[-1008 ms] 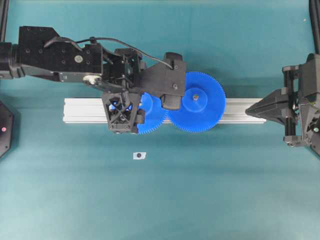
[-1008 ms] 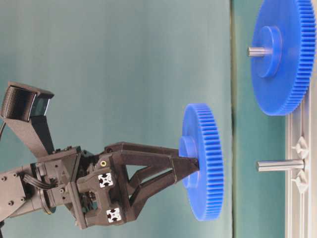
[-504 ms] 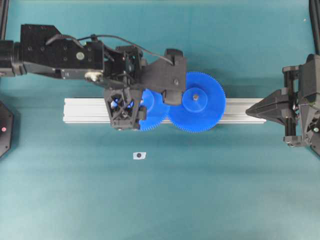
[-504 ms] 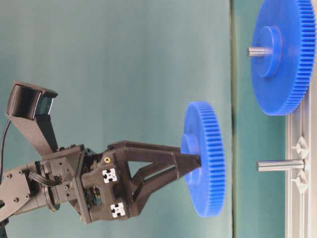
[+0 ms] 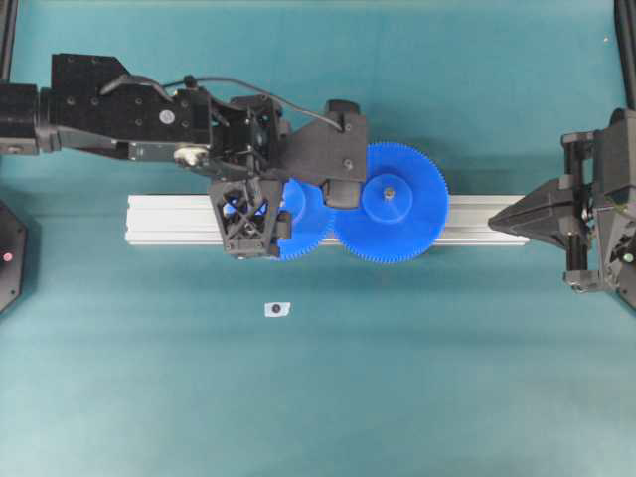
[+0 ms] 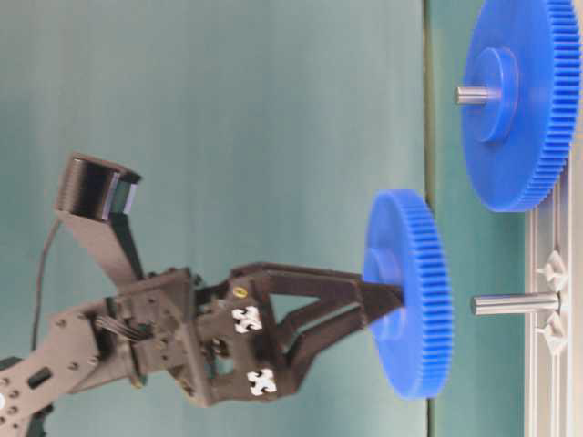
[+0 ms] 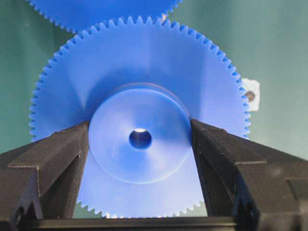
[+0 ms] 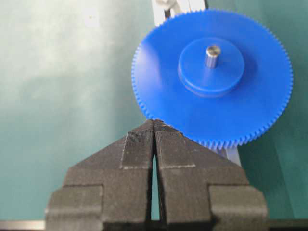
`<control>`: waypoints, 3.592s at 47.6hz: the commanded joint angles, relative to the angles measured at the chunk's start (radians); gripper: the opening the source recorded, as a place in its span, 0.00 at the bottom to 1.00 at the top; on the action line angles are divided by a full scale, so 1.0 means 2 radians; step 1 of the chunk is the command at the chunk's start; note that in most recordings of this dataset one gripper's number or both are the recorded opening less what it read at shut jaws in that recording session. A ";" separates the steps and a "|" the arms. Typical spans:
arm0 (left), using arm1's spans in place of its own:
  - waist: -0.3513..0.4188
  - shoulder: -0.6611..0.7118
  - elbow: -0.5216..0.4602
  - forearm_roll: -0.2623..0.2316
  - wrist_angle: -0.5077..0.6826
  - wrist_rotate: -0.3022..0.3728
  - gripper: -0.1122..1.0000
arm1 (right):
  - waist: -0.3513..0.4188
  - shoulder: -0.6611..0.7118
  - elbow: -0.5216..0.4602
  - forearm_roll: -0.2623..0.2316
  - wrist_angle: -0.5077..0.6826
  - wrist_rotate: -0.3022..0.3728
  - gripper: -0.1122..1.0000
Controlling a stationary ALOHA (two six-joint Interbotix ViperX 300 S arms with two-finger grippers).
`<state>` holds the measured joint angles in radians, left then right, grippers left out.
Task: Insert the small gear onto the shaft.
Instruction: 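Align the gear's bore with the shaft and push it on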
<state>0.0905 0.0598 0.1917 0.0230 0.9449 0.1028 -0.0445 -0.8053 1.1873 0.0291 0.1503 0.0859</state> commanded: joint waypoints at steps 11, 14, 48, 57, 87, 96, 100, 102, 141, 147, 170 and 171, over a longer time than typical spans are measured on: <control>0.000 -0.004 0.016 0.003 -0.036 -0.012 0.72 | -0.002 0.002 -0.001 0.001 -0.005 0.005 0.12; 0.000 -0.002 0.023 0.003 -0.044 -0.017 0.72 | -0.002 0.002 -0.001 0.001 -0.005 0.005 0.12; 0.008 0.012 0.048 0.003 -0.064 -0.018 0.72 | -0.015 -0.013 0.000 0.002 -0.004 0.005 0.12; 0.012 0.005 0.050 0.003 -0.058 -0.018 0.72 | -0.015 -0.013 0.000 0.002 -0.005 0.005 0.12; 0.015 0.007 0.049 0.002 -0.053 -0.001 0.72 | -0.015 -0.014 0.001 0.002 -0.003 0.005 0.12; 0.015 0.008 0.047 0.002 -0.051 0.005 0.72 | -0.015 -0.014 0.001 0.002 -0.003 0.006 0.12; 0.015 0.008 0.048 0.003 -0.051 0.007 0.72 | -0.015 -0.014 0.000 0.002 -0.003 0.008 0.12; 0.015 0.009 0.048 0.003 -0.051 0.007 0.72 | -0.015 -0.014 0.001 0.002 -0.003 0.010 0.12; 0.014 0.020 0.035 0.003 -0.017 0.002 0.75 | -0.015 -0.014 0.001 0.002 -0.002 0.017 0.12; 0.013 0.025 0.030 0.002 0.004 0.001 0.90 | -0.015 -0.014 -0.001 0.002 -0.003 0.023 0.12; 0.013 0.024 0.014 0.002 0.007 0.003 0.87 | -0.015 -0.015 0.002 0.002 -0.001 0.036 0.12; 0.013 0.023 0.014 0.002 0.007 0.003 0.87 | -0.015 -0.015 0.002 0.002 -0.001 0.036 0.12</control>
<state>0.1150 0.1273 0.2439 0.0261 0.9603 0.1089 -0.0721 -0.8376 1.1996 0.0322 0.1534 0.1488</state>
